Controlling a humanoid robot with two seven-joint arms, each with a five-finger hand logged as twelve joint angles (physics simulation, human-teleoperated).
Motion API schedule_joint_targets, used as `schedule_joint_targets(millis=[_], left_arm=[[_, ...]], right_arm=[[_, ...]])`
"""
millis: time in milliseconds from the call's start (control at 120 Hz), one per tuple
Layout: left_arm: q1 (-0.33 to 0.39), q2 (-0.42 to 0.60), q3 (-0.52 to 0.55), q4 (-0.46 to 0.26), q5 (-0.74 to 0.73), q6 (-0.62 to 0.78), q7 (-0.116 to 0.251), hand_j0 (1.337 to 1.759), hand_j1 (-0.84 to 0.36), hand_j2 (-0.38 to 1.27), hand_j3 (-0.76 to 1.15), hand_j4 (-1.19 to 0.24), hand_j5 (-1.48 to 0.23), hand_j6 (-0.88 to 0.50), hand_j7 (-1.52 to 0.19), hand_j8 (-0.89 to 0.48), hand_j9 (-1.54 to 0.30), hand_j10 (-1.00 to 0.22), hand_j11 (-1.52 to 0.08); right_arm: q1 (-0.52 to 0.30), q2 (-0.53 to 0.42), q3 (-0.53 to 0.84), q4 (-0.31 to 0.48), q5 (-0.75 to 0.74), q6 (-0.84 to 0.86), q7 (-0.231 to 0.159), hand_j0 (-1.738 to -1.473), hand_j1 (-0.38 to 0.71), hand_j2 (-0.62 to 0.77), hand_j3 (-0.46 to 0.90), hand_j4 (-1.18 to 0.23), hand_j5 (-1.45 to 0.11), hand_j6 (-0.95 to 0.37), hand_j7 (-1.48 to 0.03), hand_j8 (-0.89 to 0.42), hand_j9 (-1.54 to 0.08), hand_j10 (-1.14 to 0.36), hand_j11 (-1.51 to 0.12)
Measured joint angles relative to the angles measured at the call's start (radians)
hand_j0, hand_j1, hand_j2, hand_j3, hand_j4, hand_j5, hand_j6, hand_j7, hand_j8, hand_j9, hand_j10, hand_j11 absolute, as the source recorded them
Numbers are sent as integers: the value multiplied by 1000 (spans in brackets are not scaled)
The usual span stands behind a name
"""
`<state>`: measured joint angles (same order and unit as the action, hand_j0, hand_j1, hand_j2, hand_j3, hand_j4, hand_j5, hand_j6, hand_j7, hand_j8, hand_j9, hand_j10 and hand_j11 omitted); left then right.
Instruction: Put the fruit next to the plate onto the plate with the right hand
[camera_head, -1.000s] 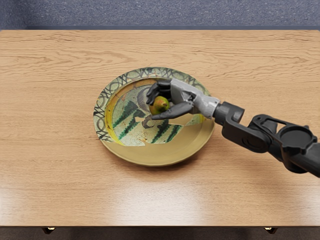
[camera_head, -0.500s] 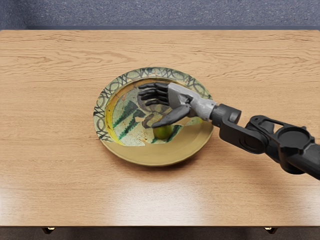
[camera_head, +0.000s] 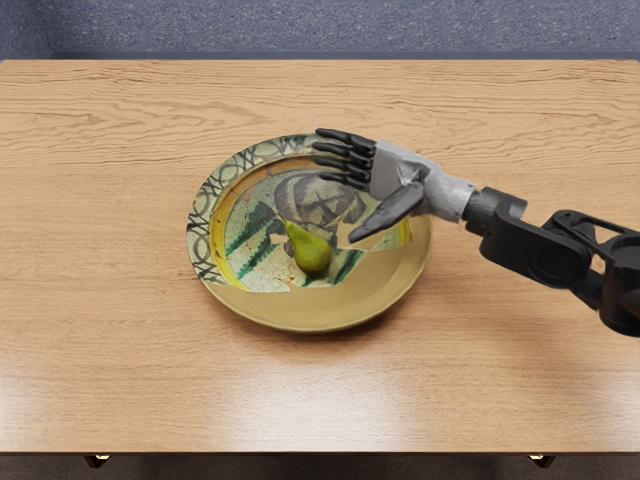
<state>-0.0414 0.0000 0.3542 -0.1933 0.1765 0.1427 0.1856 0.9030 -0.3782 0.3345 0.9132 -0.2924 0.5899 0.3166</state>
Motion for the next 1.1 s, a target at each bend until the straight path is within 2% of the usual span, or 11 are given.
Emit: schedule_joint_targets(millis=[158,250,450,642,1100], left_arm=[[0,0,0,0,0,0,0,1658,349,0,0,0,0,0,0,0,0,0,0],[0,0,0,0,0,0,0,1658,349,0,0,0,0,0,0,0,0,0,0],[0,0,0,0,0,0,0,1658,349,0,0,0,0,0,0,0,0,0,0],[0,0,0,0,0,0,0,1658,349,0,0,0,0,0,0,0,0,0,0],[0,0,0,0,0,0,0,1658,349,0,0,0,0,0,0,0,0,0,0]], right_arm=[[2,-98,-4,116,105,16,-62,-1658,-279,-10,0,-60,-78,-61,-79,-60,-78,-61,-78],[2,-143,-5,175,146,19,-85,-1658,-284,-9,0,-56,-73,-56,-73,-55,-73,-56,-73],[-3,-249,-8,264,232,21,-140,-1658,-289,-8,0,-51,-67,-51,-67,-51,-67,-51,-67],[-8,-353,-35,320,278,21,-153,-1658,-290,-8,0,-49,-65,-49,-65,-49,-65,-49,-65],[-19,-473,-67,331,311,21,-155,-1658,-290,-8,0,-49,-66,-48,-66,-49,-66,-49,-66]])
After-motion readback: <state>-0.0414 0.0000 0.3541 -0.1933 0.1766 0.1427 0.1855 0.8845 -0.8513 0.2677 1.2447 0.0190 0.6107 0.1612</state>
